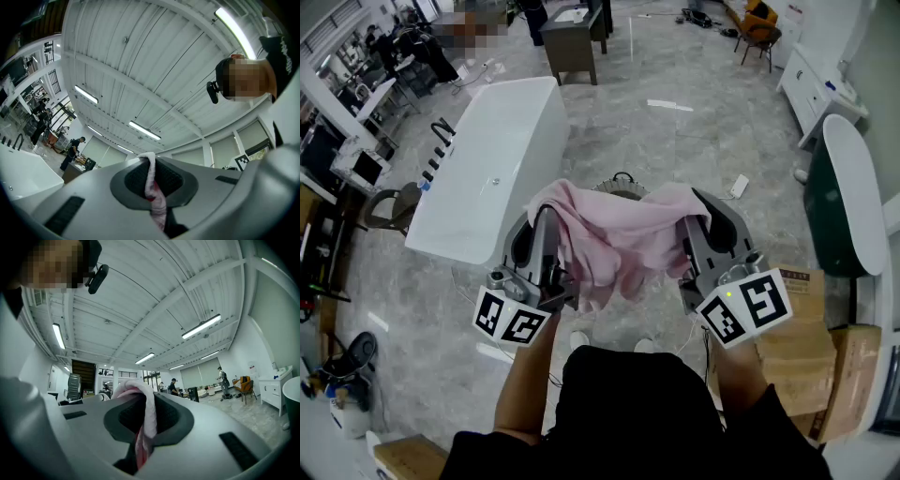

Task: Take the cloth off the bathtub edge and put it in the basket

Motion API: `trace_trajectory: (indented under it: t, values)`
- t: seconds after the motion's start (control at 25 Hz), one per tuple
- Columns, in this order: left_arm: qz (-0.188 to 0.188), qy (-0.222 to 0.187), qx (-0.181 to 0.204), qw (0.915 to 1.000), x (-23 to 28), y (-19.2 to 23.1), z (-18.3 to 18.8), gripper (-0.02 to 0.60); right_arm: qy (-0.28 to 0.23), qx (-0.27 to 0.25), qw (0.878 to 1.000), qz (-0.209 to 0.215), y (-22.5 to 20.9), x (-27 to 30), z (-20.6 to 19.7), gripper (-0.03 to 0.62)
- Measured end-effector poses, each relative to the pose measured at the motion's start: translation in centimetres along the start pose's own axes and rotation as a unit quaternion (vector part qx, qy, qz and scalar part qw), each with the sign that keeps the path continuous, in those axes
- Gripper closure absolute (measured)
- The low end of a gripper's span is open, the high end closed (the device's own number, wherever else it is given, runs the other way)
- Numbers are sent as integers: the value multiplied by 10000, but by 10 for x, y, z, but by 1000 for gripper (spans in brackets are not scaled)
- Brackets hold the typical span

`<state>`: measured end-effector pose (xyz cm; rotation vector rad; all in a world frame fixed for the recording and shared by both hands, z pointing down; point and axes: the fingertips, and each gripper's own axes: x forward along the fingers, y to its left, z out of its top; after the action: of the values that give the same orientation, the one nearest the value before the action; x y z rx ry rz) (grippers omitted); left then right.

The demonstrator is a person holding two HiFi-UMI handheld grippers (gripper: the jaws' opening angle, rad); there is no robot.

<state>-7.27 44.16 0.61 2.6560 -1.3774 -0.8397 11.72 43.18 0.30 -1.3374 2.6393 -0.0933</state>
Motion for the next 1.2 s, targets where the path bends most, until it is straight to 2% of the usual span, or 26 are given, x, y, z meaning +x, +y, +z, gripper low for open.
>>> trace_trajectory:
  t: [0.24, 0.4, 0.64, 0.88, 1.04, 1.2]
  values:
    - [121, 368, 485, 9981, 6, -3, -22, 558, -38, -259, 9994, -235, -15, -8, -9, 548]
    - [98, 465, 425, 9980, 11, -5, -29, 560, -215, -140, 9996, -135, -11, -13, -5, 548]
    - [150, 695, 662, 9953, 16, -22, -52, 560, -274, -24, 9996, -76, -16, -20, 1, 548]
    - [102, 807, 512, 9954, 13, -38, -68, 561, -298, 203, 9993, 125, -6, -19, 13, 548]
    - [77, 928, 797, 9925, 14, -38, -67, 561, -326, 173, 9992, 148, -4, -17, 17, 548]
    - [29, 1038, 852, 9909, 23, -26, -73, 561, -345, 205, 9992, 68, -11, -5, 13, 548]
